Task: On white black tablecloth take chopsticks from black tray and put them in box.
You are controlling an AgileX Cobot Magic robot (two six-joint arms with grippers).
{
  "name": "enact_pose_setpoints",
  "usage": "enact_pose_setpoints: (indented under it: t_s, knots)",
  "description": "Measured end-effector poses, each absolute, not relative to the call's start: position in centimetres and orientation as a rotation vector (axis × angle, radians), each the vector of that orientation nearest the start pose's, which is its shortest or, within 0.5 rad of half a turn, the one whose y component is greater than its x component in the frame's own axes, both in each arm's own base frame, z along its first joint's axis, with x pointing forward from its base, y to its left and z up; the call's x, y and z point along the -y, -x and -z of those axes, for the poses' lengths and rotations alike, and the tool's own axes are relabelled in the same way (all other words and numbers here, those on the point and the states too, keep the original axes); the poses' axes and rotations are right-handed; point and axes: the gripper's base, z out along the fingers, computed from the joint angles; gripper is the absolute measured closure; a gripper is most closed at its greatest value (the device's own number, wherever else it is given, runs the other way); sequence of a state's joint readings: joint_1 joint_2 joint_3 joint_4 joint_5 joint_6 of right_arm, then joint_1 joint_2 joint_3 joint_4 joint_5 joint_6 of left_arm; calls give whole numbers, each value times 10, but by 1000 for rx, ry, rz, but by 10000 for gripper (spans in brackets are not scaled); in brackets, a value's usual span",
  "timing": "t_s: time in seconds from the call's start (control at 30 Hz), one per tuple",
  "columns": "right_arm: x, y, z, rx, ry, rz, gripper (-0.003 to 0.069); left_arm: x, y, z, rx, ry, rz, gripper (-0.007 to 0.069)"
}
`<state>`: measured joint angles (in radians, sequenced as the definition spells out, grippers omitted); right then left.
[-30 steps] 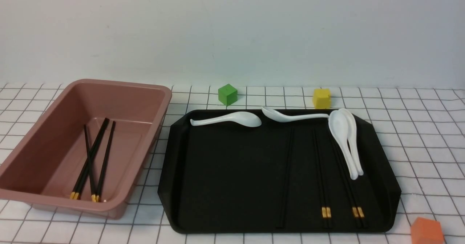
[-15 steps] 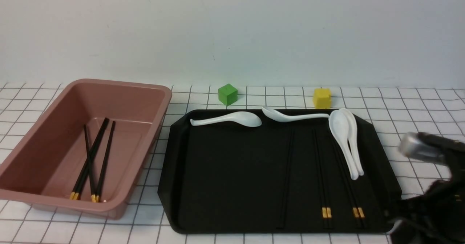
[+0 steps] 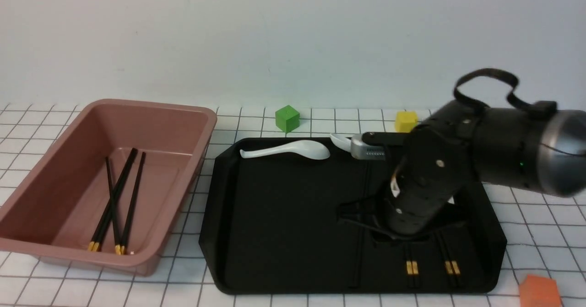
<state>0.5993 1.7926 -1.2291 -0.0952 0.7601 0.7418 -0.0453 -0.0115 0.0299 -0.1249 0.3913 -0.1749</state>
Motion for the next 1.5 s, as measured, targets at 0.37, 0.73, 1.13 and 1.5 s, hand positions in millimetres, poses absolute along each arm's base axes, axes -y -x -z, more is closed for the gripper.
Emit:
enact_pose_setpoints:
  t_s: [0.37, 0.73, 1.13, 1.5]
  knots:
    - [-222, -339, -169, -2852, -155, -155, 319, 7, -52, -169, -1889, 200, 274, 487]
    - [-227, -347, -149, -2905, -158, -90, 454, 7, -52, -169, -1890, 200, 274, 475]
    - [-223, -343, -170, -2931, -117, -49, 553, 7, -52, -169, -1890, 200, 274, 461]
    - [-246, -336, -305, -2640, 32, -637, 553, 7, -52, -169, -1890, 200, 274, 449]
